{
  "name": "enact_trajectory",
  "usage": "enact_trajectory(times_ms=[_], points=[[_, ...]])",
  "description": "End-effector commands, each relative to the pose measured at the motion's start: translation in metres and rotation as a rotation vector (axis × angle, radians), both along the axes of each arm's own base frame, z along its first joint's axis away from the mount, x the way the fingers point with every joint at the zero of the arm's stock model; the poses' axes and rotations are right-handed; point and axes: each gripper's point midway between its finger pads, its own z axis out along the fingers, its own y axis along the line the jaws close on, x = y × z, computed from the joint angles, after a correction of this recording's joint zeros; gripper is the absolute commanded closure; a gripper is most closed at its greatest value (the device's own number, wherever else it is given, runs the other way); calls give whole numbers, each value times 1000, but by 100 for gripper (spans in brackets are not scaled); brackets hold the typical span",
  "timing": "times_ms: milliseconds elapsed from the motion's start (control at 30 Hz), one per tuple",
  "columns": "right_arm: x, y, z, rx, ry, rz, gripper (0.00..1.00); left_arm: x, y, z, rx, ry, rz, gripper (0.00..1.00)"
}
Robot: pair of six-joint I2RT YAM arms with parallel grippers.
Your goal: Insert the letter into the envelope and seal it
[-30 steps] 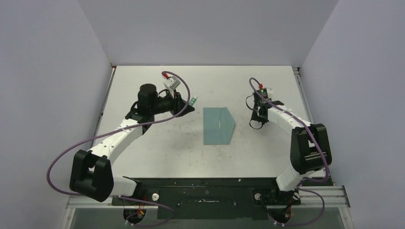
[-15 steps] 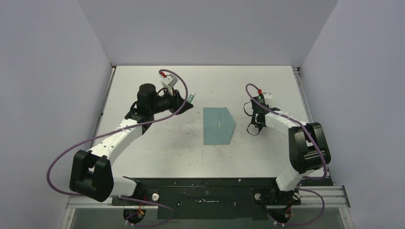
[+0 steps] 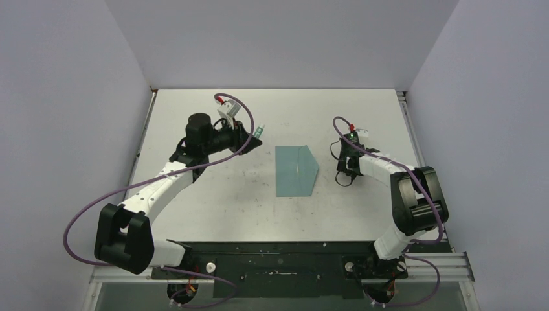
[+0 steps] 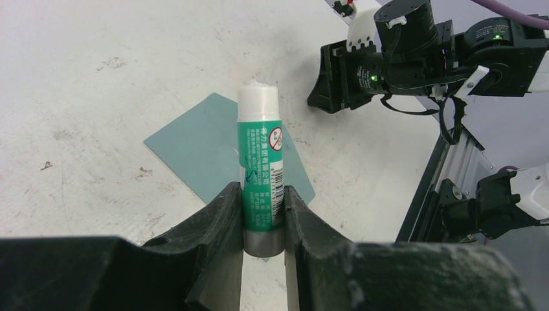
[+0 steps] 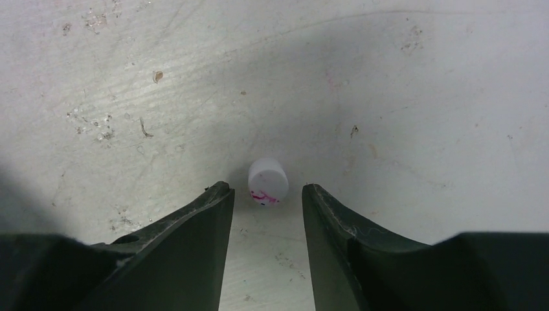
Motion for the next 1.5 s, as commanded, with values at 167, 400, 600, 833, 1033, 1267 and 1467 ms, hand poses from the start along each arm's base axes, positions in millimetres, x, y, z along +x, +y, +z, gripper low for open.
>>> enact_trajectory(times_ms=[167,400,600,833,1033,1267,1467], points=[[20,15,61,70,-104,0,45,3,1,36,-59,-76,22,100],[32,71,145,355,-263,147,33,2,-6,66,-242,-32,49,100],[23,178,226,698,-459,445,18,1,-17,90,-393,-10,23,100],[-6,252,303,968,-621,667,8,-2,-31,106,-491,19,-28,100],[-15,276,314,1024,-617,719,7,-2,-38,118,-569,40,-66,100],[-16,284,318,1061,-615,731,10,-4,-48,122,-614,68,-90,100],[-14,284,316,1078,-626,715,25,-4,-49,125,-625,65,-88,100]])
